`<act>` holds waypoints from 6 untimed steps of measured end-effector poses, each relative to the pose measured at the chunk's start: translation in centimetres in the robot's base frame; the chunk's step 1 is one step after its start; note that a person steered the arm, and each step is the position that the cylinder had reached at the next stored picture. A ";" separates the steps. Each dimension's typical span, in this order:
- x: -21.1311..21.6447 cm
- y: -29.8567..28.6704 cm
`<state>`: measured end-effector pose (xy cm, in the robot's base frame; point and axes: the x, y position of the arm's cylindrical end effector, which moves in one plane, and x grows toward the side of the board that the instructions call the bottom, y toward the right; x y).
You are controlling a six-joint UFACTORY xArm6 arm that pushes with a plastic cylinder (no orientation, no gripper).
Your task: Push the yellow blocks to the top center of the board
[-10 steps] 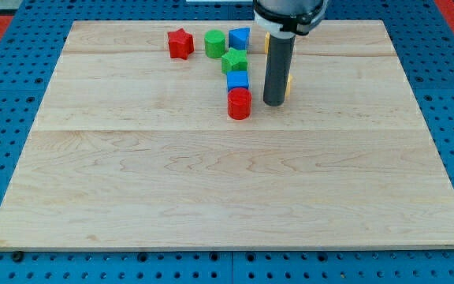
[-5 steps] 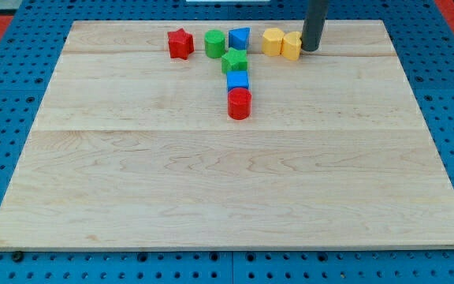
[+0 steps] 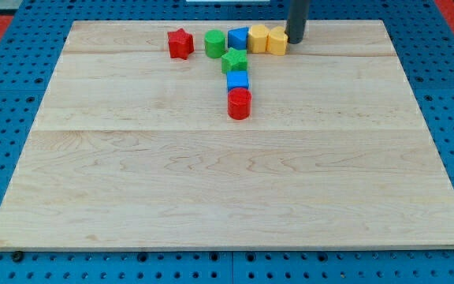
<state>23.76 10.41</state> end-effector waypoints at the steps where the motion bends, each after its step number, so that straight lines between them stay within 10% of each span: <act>1: -0.4 -1.3; 6: 2.6 -1.3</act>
<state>26.40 9.07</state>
